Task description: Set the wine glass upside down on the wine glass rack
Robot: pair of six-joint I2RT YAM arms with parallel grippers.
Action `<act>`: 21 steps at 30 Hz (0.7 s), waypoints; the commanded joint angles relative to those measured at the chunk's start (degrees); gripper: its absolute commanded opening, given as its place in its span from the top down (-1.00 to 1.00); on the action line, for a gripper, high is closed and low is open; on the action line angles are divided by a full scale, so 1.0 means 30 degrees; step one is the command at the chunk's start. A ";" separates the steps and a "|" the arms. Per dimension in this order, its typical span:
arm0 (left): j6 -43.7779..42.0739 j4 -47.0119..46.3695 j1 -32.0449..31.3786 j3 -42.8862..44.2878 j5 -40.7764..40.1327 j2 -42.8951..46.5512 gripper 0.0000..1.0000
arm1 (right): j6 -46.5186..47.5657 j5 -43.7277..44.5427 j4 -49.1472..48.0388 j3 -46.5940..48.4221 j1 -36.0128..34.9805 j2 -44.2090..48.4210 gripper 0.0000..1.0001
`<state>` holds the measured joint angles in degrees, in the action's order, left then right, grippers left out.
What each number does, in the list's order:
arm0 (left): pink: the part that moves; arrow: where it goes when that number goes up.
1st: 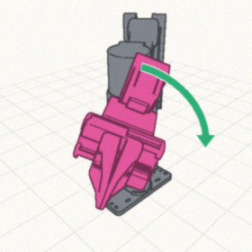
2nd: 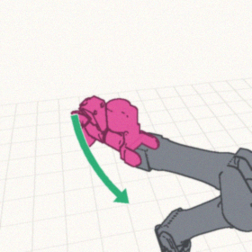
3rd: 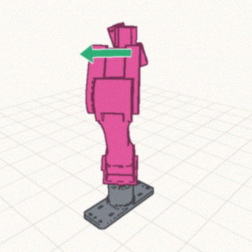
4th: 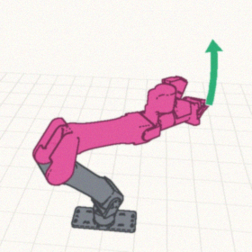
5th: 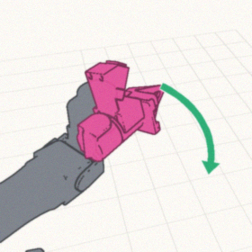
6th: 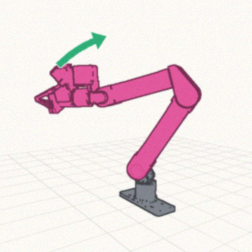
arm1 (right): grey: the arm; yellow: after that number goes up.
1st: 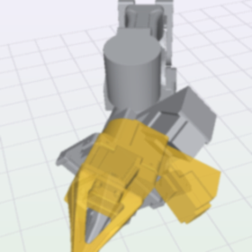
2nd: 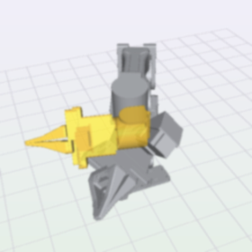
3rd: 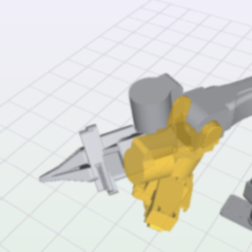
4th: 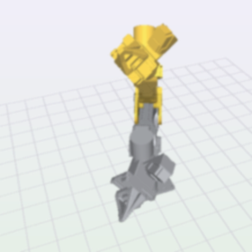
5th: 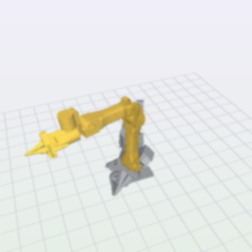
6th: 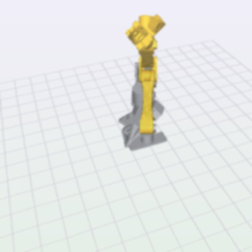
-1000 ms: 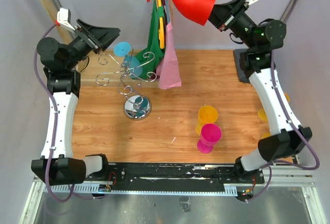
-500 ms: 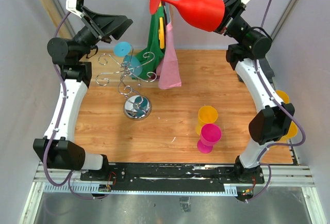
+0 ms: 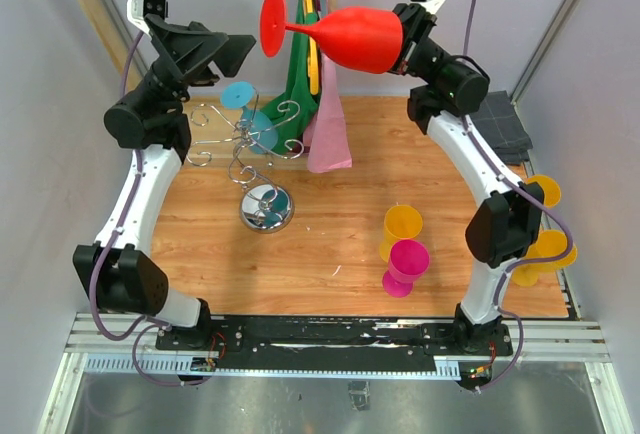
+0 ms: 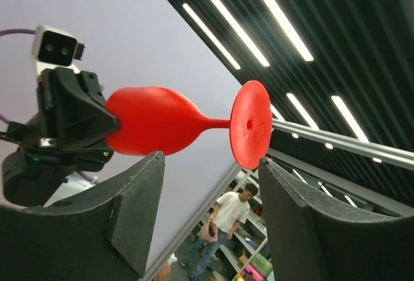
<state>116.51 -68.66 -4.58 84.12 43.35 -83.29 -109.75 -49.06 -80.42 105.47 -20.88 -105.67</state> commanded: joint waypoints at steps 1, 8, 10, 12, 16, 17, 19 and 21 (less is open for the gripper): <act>0.1669 -0.2689 -0.0106 -0.0299 -0.0566 0.0479 -0.30 | -0.0223 -0.0258 -0.0901 0.1274 -0.0972 -0.0580 0.98; 0.1900 -0.2506 -0.0317 -0.0787 -0.0563 0.1190 -0.30 | 0.0234 -0.0376 -0.0237 0.2063 -0.2058 -0.1603 0.98; 0.1899 -0.2445 -0.0362 -0.0789 -0.0535 0.1387 -0.30 | 0.0334 -0.0375 -0.0149 0.2116 -0.2210 -0.1801 0.98; 0.1856 -0.2397 -0.0392 -0.0843 -0.0558 0.1548 -0.28 | 0.0334 -0.0347 -0.0120 0.2136 -0.2333 -0.1984 0.98; 0.2030 -0.2381 -0.0458 -0.0970 -0.0675 0.1864 -0.15 | 0.0553 -0.0293 0.0009 0.1905 -0.2461 -0.2169 0.98; 0.1959 -0.2331 -0.0465 -0.0969 -0.0607 0.1951 -0.14 | 0.0572 -0.0248 0.0002 0.1889 -0.2471 -0.2224 0.98; 0.1792 -0.1996 -0.0495 -0.1019 -0.0494 0.2153 -0.09 | 0.0578 -0.0176 0.0033 0.1974 -0.2501 -0.2370 0.98; 0.1609 -0.1724 -0.0524 -0.1105 -0.0467 0.2304 0.03 | 0.0584 -0.0169 0.0086 0.2020 -0.2541 -0.2477 0.98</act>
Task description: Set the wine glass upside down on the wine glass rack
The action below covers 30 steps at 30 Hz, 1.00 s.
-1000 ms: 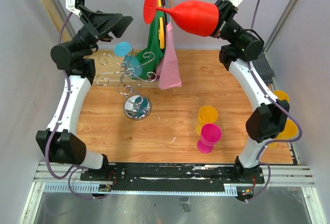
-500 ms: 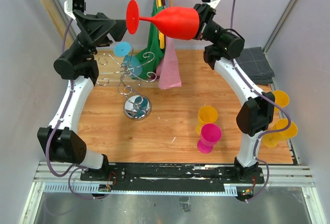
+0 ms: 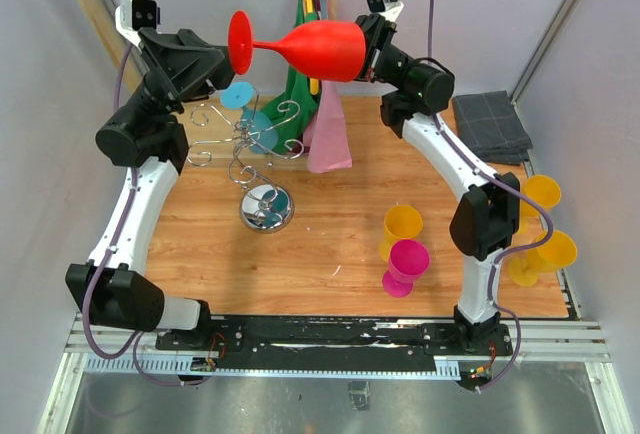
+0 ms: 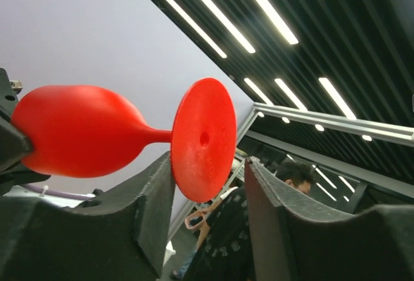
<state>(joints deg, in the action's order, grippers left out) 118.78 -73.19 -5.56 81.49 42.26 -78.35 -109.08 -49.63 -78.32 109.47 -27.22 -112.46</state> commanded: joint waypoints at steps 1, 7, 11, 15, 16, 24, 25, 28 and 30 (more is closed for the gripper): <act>0.0867 -0.0188 -0.0196 -0.0280 -0.0107 0.0704 0.11 | 0.0390 0.0019 -0.0578 0.0676 -0.0463 -0.0231 0.98; 0.0752 0.0206 -0.0225 -0.0149 -0.0077 0.0744 0.68 | 0.0518 -0.0058 -0.0359 0.0689 -0.0535 -0.0250 0.98; 0.0644 0.0500 -0.0203 0.0000 -0.0019 0.0758 0.99 | 0.0536 -0.0146 -0.0332 0.0553 -0.0534 -0.0147 0.98; 0.0330 0.0896 -0.0198 0.0284 0.0045 0.0730 0.99 | 0.0675 -0.0201 -0.0334 0.0142 -0.0509 0.0027 0.70; 0.0318 0.0874 -0.0204 0.0389 0.0044 0.0695 0.99 | 0.0631 -0.0174 -0.0496 0.0026 -0.0484 0.0059 0.63; -0.0262 0.1748 -0.0182 0.2677 0.0238 0.0016 0.99 | 0.0143 0.0122 -0.1837 -0.1503 0.0391 0.0829 0.34; -0.0338 0.1837 -0.0162 0.2882 0.0239 -0.0075 0.99 | 0.0019 0.0160 -0.2042 -0.1707 0.0536 0.0955 0.31; -0.0803 0.2421 0.0038 0.3465 0.0308 -0.0243 0.99 | -0.0314 0.0193 -0.2538 -0.2356 0.0965 0.1377 0.26; -0.1409 0.3299 0.0304 0.3881 0.0495 -0.0237 0.99 | -0.0326 0.0103 -0.2684 -0.2894 0.1325 0.1811 0.23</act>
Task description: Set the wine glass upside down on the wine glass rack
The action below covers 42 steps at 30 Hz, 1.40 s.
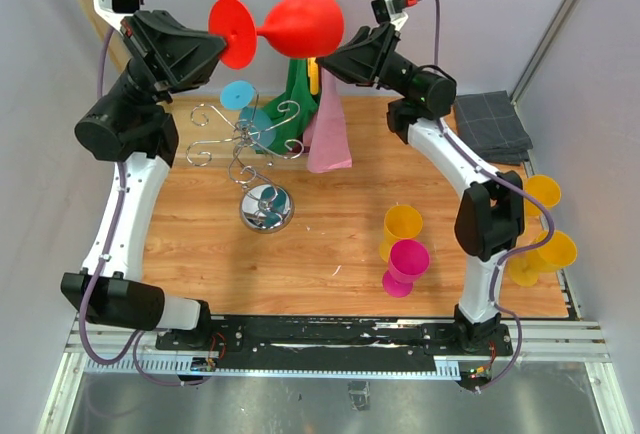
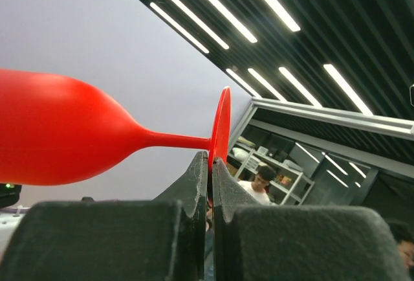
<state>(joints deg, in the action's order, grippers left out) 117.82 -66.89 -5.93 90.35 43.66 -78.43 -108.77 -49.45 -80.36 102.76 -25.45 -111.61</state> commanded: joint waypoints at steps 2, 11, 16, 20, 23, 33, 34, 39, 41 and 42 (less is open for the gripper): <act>-0.2048 0.2451 0.0881 0.1214 0.0288 -0.0006 1.00 | -0.0299 -0.0117 -0.2003 -0.1170 0.1255 0.2021 0.20; -1.1660 1.4834 0.2521 0.3335 0.0315 0.1308 0.99 | -0.0844 -0.0350 -0.2391 -0.2891 0.3743 0.3905 0.18; -1.6096 2.0992 0.3281 0.4657 -0.1436 0.1416 0.99 | -0.0900 -0.0714 -0.2381 -0.3097 0.4212 0.4512 0.18; -1.8400 2.3511 0.3706 0.4923 -0.2772 0.1589 0.99 | -0.0910 -0.0889 -0.2396 -0.3469 0.4336 0.4800 0.18; -1.9875 2.5362 0.3874 0.4899 -0.3948 0.1744 0.99 | -0.0849 -0.0932 -0.2416 -0.3788 0.4432 0.4972 0.18; -2.3315 2.9356 0.4360 0.2758 -0.8883 0.3520 0.99 | -0.0903 -0.1058 -0.2428 -0.3860 0.4499 0.4899 0.18; -2.3370 2.9559 0.4418 0.2536 -0.9047 0.3618 0.99 | -0.0908 -0.1064 -0.2424 -0.3860 0.4500 0.4862 0.18; -2.3574 2.9883 0.4510 0.0769 -0.9636 0.4409 0.99 | -0.0928 -0.0998 -0.2447 -0.3899 0.4493 0.4824 0.18; -2.3778 3.0098 0.4579 0.0252 -0.9943 0.4775 1.00 | -0.0899 -0.1057 -0.2447 -0.3957 0.4498 0.4885 0.18; -2.3874 3.0300 0.4610 0.0040 -1.0124 0.4885 0.99 | -0.0896 -0.1064 -0.2434 -0.4008 0.4500 0.4911 0.18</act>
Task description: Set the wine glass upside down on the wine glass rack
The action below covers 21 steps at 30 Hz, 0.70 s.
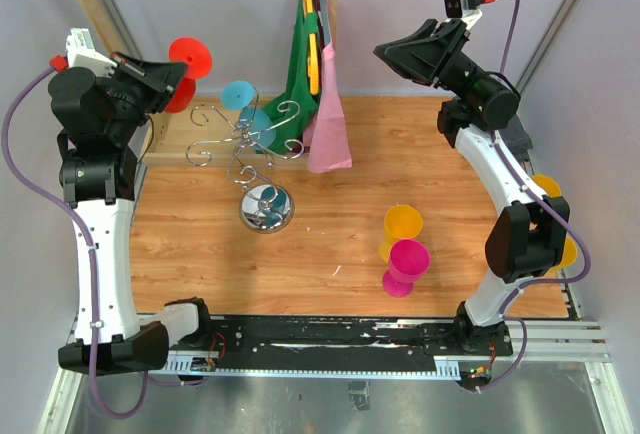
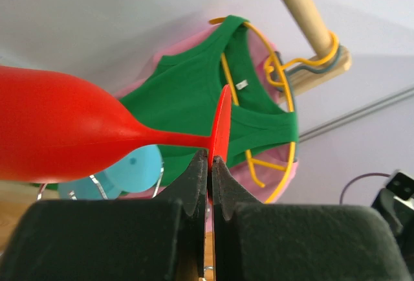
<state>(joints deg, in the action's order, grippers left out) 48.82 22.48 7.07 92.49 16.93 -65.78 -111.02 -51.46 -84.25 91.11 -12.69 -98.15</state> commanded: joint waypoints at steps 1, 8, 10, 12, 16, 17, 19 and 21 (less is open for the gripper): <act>-0.0981 0.0758 0.0279 -0.0828 -0.1467 0.0786 0.99 | -0.0134 -0.0395 -0.1142 -0.0186 0.0245 0.0452 0.18; -0.1271 0.1745 0.0362 -0.2218 -0.2461 0.1872 0.99 | -0.0111 -0.0453 -0.1138 -0.0398 0.0236 0.0576 0.19; -0.1201 0.2094 0.0342 -0.2545 -0.2695 0.2184 0.99 | -0.0115 -0.0415 -0.1152 -0.0409 0.0232 0.0576 0.19; -0.1077 0.2294 0.0345 -0.3066 -0.2819 0.2532 1.00 | -0.0165 -0.0445 -0.1139 -0.0374 0.0245 0.0577 0.19; -0.0998 0.2335 0.0351 -0.4062 -0.2848 0.3034 0.99 | -0.0174 -0.0453 -0.1143 -0.0370 0.0245 0.0578 0.19; -0.0970 0.2323 0.0344 -0.4255 -0.2818 0.3111 0.99 | -0.0171 -0.0453 -0.1129 -0.0378 0.0230 0.0574 0.18; -0.0917 0.2312 0.0358 -0.4722 -0.2668 0.3286 0.99 | -0.0201 -0.0431 -0.1124 -0.0385 0.0230 0.0563 0.18; -0.0738 0.2178 0.0330 -0.5258 -0.2347 0.3551 0.99 | -0.0212 -0.0467 -0.1121 -0.0407 0.0226 0.0543 0.18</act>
<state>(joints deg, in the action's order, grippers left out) 46.35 29.76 7.75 78.76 9.65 -56.53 -111.04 -51.64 -84.25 90.00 -12.69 -98.15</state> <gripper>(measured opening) 0.029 0.408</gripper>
